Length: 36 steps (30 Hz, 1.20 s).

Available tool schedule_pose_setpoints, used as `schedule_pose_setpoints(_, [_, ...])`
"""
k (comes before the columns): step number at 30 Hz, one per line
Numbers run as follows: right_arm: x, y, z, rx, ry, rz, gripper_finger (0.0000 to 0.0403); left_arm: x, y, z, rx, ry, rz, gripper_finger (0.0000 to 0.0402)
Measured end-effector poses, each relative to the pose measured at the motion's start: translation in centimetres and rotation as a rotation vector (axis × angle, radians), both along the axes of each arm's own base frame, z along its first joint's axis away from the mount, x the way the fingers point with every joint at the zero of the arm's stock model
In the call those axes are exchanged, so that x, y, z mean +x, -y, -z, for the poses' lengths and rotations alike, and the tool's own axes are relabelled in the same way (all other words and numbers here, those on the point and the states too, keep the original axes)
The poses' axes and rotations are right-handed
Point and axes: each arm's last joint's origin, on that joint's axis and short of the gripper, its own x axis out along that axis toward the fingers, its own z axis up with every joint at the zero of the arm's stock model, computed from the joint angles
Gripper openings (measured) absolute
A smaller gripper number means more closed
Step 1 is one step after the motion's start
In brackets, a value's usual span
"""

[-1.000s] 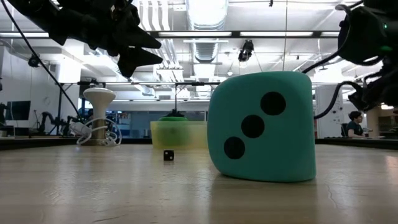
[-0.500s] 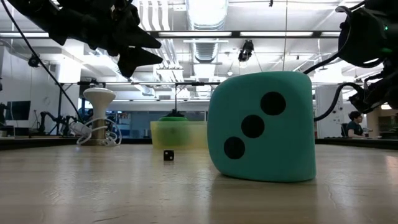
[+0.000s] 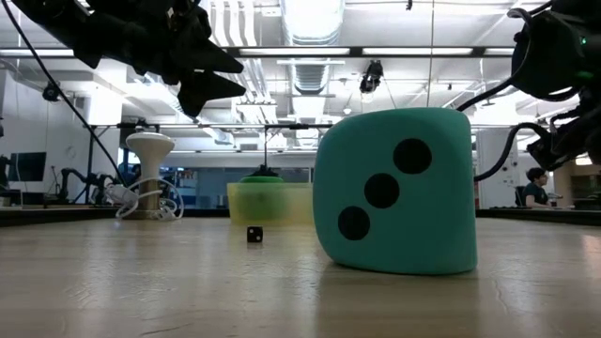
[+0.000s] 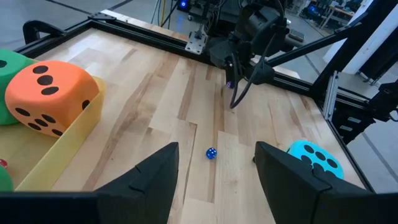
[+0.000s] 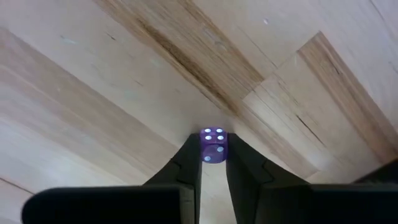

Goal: Pick & Place Dice
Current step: Put the violet small die into the yellow bin

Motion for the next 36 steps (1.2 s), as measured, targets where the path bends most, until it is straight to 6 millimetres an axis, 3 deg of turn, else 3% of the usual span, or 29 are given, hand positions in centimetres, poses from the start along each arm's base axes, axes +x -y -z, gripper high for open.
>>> schedule_pose_setpoints(9, [1.1,-0.2,-0.8,-0.034,0.080,-0.045,0.0040,0.0,0.0,-0.1,-0.003,-0.001,-0.001,0.0216])
schedule_pose_setpoints(14, [1.8,-0.2,-1.6,-0.064,0.119,-0.058,0.0040,0.7,-0.1,-1.8,0.008,-0.026,0.004,0.0216])
schedule_pose_setpoints(19, [2.3,-0.1,-2.2,-0.102,0.152,-0.069,0.0040,0.7,-0.1,-2.0,0.063,-0.044,0.024,0.0216])
schedule_pose_setpoints(36, [5.2,2.8,-5.3,-0.232,0.296,-0.142,0.0040,0.4,-0.1,-1.1,0.063,-0.140,0.032,0.0216])
